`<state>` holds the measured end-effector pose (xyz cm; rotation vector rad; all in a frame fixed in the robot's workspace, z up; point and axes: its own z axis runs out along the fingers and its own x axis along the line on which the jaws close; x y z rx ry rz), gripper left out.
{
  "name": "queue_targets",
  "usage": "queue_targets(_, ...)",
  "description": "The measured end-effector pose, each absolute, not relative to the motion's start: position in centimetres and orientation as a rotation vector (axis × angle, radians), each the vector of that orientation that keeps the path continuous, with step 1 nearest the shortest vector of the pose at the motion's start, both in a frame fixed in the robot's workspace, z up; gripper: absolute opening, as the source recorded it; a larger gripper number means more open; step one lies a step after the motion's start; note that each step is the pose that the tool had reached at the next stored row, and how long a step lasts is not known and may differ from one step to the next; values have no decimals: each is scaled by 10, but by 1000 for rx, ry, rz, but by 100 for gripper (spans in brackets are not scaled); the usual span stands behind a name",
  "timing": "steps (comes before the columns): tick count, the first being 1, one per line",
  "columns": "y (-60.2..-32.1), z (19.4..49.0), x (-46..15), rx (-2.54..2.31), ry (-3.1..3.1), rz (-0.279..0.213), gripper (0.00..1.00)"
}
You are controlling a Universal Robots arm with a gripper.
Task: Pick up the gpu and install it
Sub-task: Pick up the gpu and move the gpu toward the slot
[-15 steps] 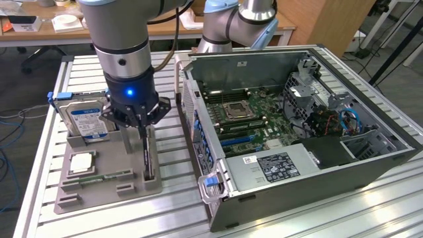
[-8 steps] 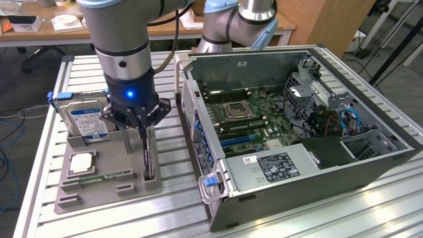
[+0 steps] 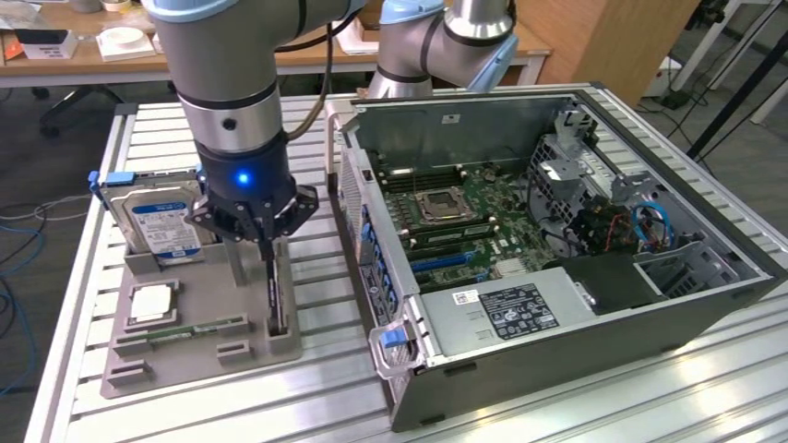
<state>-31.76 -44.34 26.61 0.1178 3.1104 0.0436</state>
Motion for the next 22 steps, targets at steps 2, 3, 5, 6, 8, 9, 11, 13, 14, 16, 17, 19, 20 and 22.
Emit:
queue_targets(2,-443,265,-318,118,3110,44,11)
queue_targets(3,-443,265,-318,118,3110,43,11)
queue_targets(5,-443,264,-318,118,3110,43,11)
queue_targets(6,-443,264,-318,118,3110,44,11)
queue_targets(8,-443,263,-318,118,3110,44,11)
queue_targets(9,-443,262,-318,118,3110,44,11)
queue_targets(11,-443,261,-318,118,3110,44,11)
queue_targets(13,-443,261,-318,118,3110,44,11)
queue_targets(14,-443,260,-318,118,3110,44,11)
queue_targets(16,-443,260,-318,118,3110,44,11)
queue_targets(17,-444,259,-318,118,3110,43,11)
queue_targets(19,-444,258,-318,118,3110,44,11)
queue_targets(20,-444,258,-318,118,3110,44,11)
queue_targets(22,-444,258,-318,118,3110,43,11)
